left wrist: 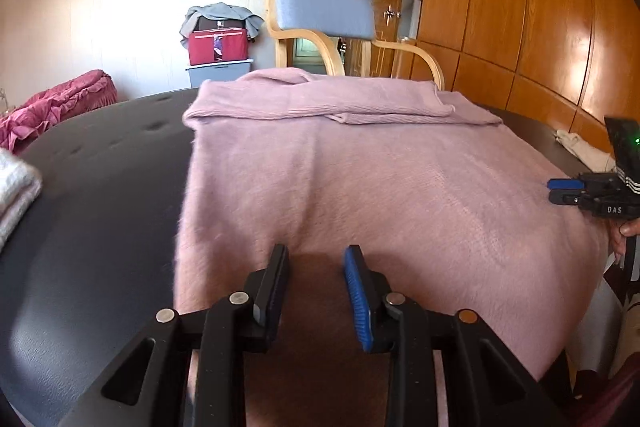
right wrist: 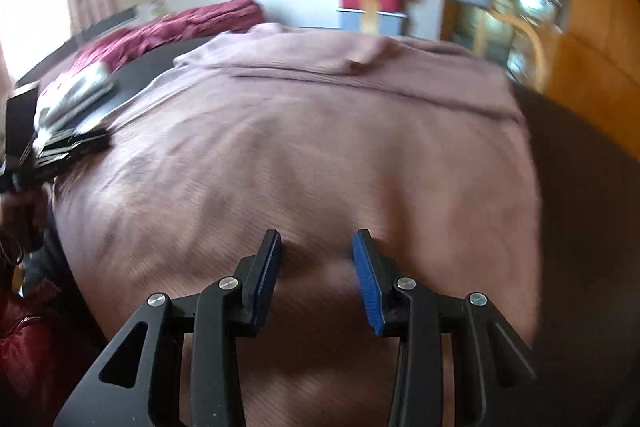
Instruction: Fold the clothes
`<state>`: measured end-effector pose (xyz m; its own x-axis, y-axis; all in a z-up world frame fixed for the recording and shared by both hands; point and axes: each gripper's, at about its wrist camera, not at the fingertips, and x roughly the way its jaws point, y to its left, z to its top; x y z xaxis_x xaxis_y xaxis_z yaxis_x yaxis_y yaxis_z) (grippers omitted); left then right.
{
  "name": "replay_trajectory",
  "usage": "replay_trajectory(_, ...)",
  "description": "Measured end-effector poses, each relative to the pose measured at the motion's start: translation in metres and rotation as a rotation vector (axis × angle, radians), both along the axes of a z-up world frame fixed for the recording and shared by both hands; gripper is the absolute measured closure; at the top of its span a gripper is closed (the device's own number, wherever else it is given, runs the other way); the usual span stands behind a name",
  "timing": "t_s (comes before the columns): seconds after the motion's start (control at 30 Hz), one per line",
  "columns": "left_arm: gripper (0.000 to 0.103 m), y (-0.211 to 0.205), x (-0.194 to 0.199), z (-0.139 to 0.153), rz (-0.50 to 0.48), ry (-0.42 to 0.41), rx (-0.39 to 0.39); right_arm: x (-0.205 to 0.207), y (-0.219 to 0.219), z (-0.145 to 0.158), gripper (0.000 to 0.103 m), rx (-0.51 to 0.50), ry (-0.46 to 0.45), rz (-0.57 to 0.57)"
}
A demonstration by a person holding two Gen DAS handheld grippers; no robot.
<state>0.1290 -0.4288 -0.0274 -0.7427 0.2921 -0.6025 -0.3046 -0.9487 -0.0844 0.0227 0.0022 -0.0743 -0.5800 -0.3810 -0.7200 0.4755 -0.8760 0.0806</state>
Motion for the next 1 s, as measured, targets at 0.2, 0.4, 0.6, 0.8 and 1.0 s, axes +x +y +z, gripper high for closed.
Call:
replay_trajectory(0.2, 0.073, -0.025, 0.014, 0.012, 0.054, 0.01, 0.011, 0.012, 0.015, 0.004, 0.056, -0.016, 0.023, -0.057)
replay_trajectory(0.4, 0.073, 0.0, 0.03, 0.017, -0.053, 0.055, 0.007, 0.032, -0.028, 0.03, 0.058, -0.127, 0.1, 0.135)
replay_trajectory(0.6, 0.072, 0.015, 0.027, 0.0, -0.028, 0.041, -0.082, 0.04, -0.075, 0.013, 0.067, 0.045, 0.124, 0.233)
replay_trajectory(0.8, 0.072, -0.002, 0.031, -0.004, -0.02, 0.044, -0.059, 0.051, -0.044, -0.003, 0.066, 0.063, 0.13, 0.209)
replay_trajectory(1.0, 0.072, -0.016, 0.04, 0.0, -0.007, 0.033, -0.007, 0.052, -0.018, 0.003, 0.063, -0.006, 0.089, 0.164)
